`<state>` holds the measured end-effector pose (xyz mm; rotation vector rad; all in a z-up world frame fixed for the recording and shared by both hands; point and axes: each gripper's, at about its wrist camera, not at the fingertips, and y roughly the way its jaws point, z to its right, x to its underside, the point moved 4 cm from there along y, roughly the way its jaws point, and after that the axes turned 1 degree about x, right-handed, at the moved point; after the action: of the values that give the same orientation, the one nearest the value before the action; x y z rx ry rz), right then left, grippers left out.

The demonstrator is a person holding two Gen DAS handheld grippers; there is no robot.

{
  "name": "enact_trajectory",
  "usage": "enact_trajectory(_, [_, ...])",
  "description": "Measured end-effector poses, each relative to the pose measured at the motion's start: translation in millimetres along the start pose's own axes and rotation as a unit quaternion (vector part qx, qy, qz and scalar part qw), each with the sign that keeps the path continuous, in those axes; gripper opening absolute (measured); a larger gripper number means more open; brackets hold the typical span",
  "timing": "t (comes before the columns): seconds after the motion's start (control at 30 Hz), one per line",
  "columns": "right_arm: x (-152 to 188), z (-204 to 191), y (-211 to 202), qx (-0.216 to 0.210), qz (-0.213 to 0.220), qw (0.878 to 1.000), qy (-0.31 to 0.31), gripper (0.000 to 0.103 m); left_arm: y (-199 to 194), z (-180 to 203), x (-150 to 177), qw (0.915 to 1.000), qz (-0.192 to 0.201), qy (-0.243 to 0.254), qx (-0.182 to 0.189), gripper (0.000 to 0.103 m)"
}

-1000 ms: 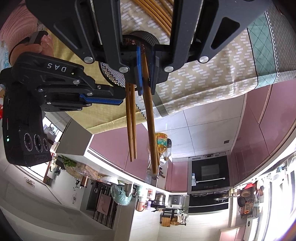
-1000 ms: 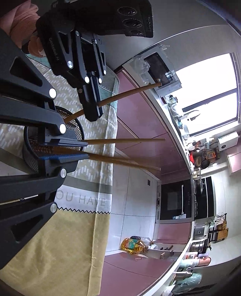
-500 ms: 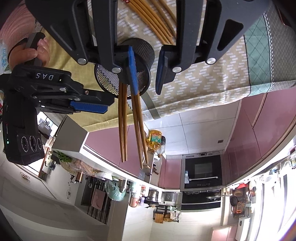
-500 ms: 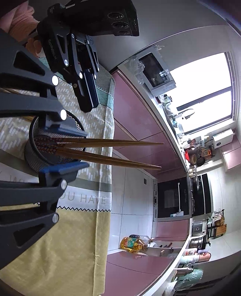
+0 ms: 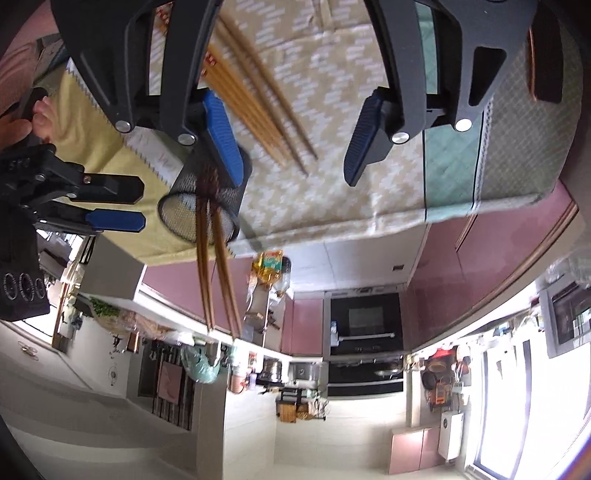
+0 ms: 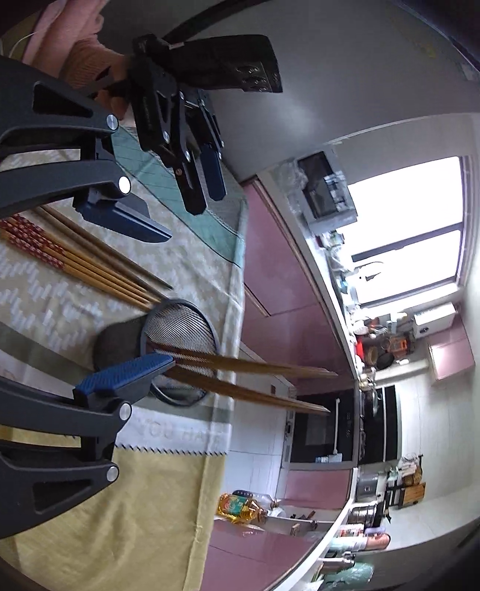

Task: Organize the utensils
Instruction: 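Move both open grippers back over the remaining chopsticks on the cloth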

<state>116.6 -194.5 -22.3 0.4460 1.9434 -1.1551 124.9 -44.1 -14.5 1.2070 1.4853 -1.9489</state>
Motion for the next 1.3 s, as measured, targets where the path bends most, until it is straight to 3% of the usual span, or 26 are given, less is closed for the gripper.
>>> enact_trajectory(0.17, [27,-6,24,-0.010,-0.041,0.999,0.017,0.060,13,-4,41,0.9988,-0.048,-0.011,-0.004,0.057])
enact_trajectory(0.47, [61,-9,53,0.020,-0.089,0.995,0.028,0.060,41,-3,84,0.9939,-0.108,-0.022,-0.006,0.057])
enact_trajectory(1.3, [78,-15,71,0.064,-0.112,0.992,0.002,0.046,67,4,90,0.9898,-0.140,-0.023,-0.010,0.055])
